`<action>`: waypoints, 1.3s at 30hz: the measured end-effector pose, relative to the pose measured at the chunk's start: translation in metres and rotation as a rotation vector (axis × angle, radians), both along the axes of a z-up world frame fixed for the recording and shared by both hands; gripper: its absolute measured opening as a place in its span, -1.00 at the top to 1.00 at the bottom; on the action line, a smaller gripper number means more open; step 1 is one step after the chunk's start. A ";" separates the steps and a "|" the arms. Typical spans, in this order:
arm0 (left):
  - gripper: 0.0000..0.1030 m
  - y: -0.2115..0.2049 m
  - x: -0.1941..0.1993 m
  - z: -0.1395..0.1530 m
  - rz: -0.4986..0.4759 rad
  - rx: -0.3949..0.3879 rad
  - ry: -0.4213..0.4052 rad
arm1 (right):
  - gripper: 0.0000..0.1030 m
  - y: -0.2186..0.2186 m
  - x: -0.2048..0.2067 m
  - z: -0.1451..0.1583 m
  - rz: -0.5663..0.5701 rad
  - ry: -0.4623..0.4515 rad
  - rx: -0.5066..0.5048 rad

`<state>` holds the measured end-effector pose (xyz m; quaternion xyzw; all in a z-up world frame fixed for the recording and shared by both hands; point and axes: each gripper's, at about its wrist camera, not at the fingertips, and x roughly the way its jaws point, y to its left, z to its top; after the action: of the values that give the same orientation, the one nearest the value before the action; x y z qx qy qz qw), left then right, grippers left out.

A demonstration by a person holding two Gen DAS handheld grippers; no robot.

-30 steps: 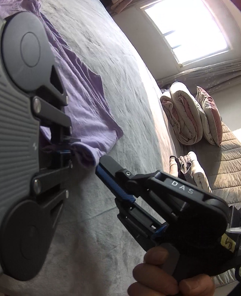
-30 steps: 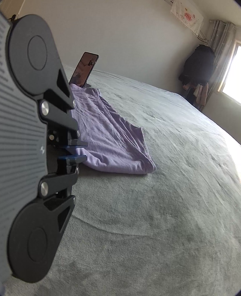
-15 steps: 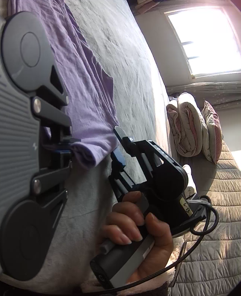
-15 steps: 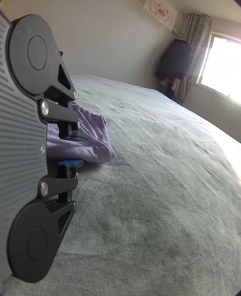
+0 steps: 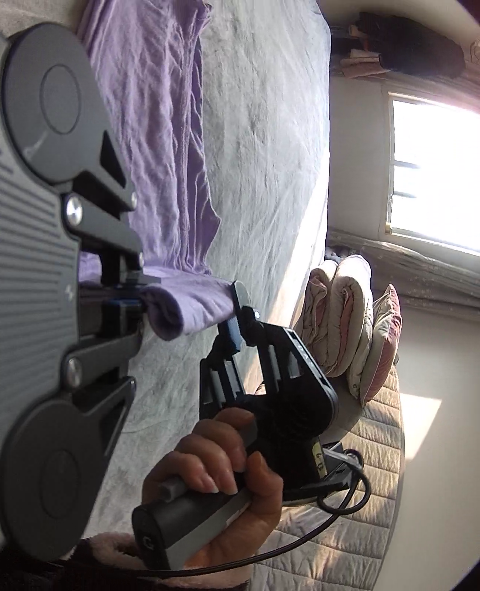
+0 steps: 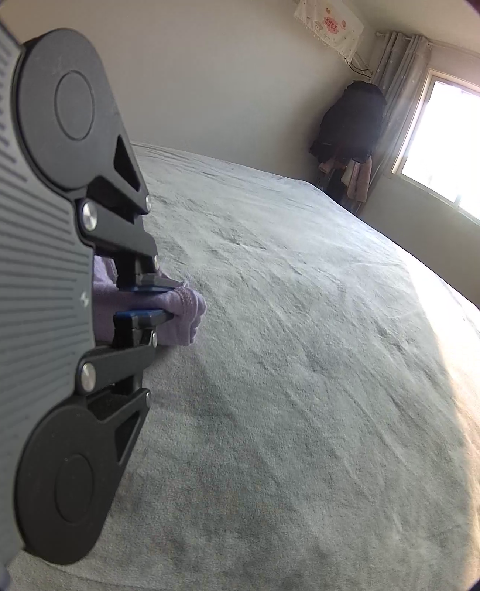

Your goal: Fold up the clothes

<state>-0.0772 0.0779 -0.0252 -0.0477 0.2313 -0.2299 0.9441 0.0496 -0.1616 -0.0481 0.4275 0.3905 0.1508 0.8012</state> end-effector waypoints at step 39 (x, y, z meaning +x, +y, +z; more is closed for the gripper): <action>0.81 0.222 0.007 -0.024 0.569 -0.393 0.179 | 0.69 0.228 0.063 0.014 0.303 -0.065 -0.100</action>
<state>-0.0702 0.3003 -0.0487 -0.3109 0.2420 0.0071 0.9191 0.1126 0.0664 -0.0342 0.3182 0.4313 0.2641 0.8018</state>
